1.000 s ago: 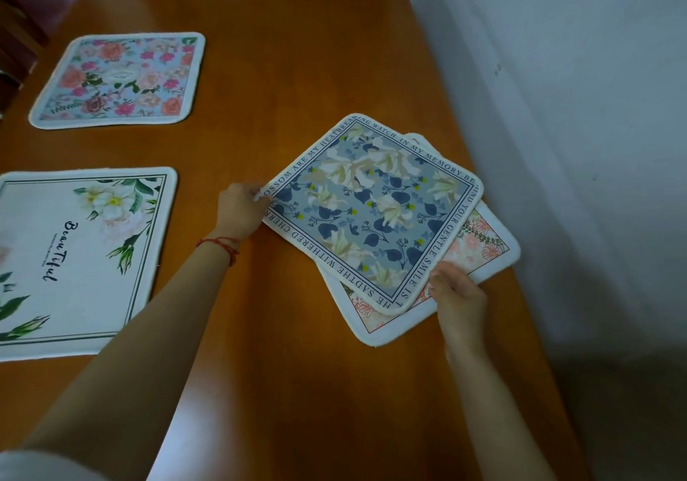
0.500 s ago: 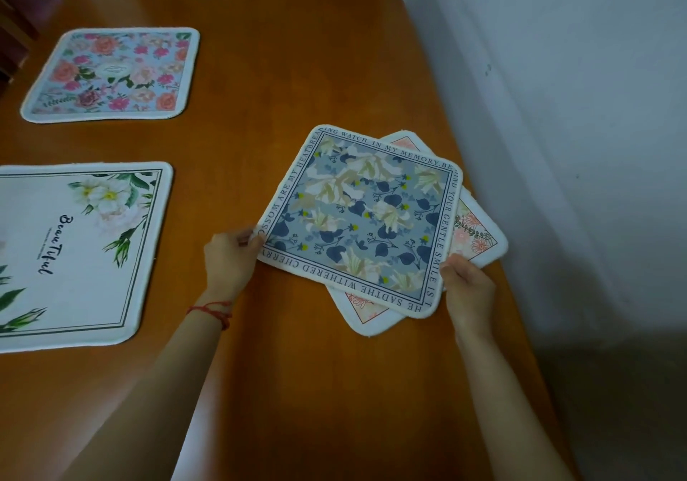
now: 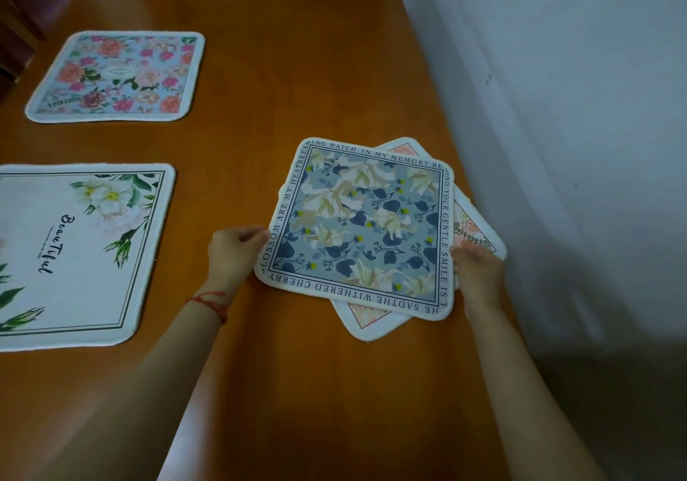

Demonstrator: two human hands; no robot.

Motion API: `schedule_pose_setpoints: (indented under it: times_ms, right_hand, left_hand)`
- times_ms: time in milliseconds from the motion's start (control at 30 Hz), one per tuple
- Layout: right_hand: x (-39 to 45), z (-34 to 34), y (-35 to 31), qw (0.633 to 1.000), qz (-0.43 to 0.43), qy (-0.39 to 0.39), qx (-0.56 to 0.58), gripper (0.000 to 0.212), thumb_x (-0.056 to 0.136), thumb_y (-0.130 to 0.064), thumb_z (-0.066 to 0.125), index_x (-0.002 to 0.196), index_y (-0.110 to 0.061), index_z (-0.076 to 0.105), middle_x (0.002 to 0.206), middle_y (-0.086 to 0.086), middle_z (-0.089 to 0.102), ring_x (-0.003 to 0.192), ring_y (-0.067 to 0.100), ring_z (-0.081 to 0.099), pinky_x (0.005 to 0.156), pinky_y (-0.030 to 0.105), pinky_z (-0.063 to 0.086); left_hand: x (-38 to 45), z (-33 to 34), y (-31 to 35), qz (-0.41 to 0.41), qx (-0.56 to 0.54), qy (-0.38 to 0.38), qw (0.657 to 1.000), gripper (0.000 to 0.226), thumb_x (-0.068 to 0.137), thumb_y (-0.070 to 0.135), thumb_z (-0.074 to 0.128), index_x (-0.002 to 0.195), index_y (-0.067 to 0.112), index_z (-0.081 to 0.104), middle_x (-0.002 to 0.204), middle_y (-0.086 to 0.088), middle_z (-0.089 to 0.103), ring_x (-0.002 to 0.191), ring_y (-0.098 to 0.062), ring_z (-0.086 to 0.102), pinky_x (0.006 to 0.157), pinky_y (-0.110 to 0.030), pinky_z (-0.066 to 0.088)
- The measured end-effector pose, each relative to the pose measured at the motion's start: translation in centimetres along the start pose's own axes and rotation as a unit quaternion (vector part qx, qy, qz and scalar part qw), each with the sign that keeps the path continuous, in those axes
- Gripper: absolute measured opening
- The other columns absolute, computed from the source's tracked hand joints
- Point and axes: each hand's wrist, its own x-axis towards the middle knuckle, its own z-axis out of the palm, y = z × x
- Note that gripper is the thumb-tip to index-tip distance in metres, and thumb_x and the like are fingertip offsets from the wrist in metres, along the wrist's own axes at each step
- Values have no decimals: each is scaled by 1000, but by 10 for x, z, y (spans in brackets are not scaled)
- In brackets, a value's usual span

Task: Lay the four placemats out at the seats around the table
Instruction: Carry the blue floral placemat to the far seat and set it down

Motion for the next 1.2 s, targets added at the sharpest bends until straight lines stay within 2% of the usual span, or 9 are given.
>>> schedule_pose_setpoints:
  times_ms: [67,167,333,467,533,667,867,1100,1200]
  right_hand:
    - [5,1,0,1000,14,6,6,21,84,-5,54,74,-22,62,75,-1,64,65,9,60,58,26,49]
    - [11,3,-2,999,41,12,33,23,84,-2,56,72,-21,62,73,0,64,64,13,61,58,28,51]
    - [24,5,-3,998,58,20,22,27,81,-1,56,59,-17,61,66,5,63,57,15,58,51,25,49]
    - [33,10,-3,998,65,15,8,11,83,-2,58,85,-7,69,79,8,65,73,24,62,72,37,55]
    - [36,13,-4,999,51,5,-19,16,84,-4,59,97,-4,69,84,11,66,78,27,63,78,41,55]
    - [38,15,-6,997,6,0,-76,22,83,-5,61,103,-4,69,92,16,69,83,30,66,81,44,54]
    - [32,10,-3,998,15,-2,-59,25,80,-1,64,105,-1,67,93,16,68,80,28,64,77,42,55]
    - [5,-5,3,998,-7,-19,-65,23,79,2,64,101,-4,68,86,4,66,75,22,64,74,35,54]
    - [-13,-15,7,997,-18,-28,-75,18,78,-1,66,96,-5,68,89,10,69,74,24,66,73,38,55]
  left_hand:
    - [9,3,6,-19,-18,-14,1000,28,87,18,62,110,3,66,93,-13,70,75,-23,66,69,-34,55]
    - [20,7,15,-32,-33,-34,998,21,88,17,61,103,4,68,72,-4,66,65,-20,64,64,-34,56]
    - [34,12,24,-41,-36,-45,997,21,86,17,64,102,5,68,83,-13,68,69,-24,66,62,-31,55]
    - [36,14,25,-66,-38,-55,996,19,83,18,67,97,6,67,72,-7,66,60,-16,64,45,-21,53]
    - [34,13,25,-82,-53,-62,993,16,82,18,68,93,6,66,69,-6,65,57,-15,64,37,-17,48]
    - [31,10,24,-100,-77,-63,990,14,80,15,70,90,7,65,71,-8,66,50,-12,63,34,-15,43]
    - [20,3,20,-96,-100,-61,988,7,80,13,69,78,12,62,72,-9,67,41,-7,62,35,-17,45]
    - [-14,-11,9,-92,-129,-53,986,4,80,11,69,81,10,65,73,-10,68,44,-9,64,38,-19,48]
    - [-31,-19,3,-93,-129,-49,986,8,81,10,69,87,6,66,73,-10,68,45,-10,65,39,-20,49]
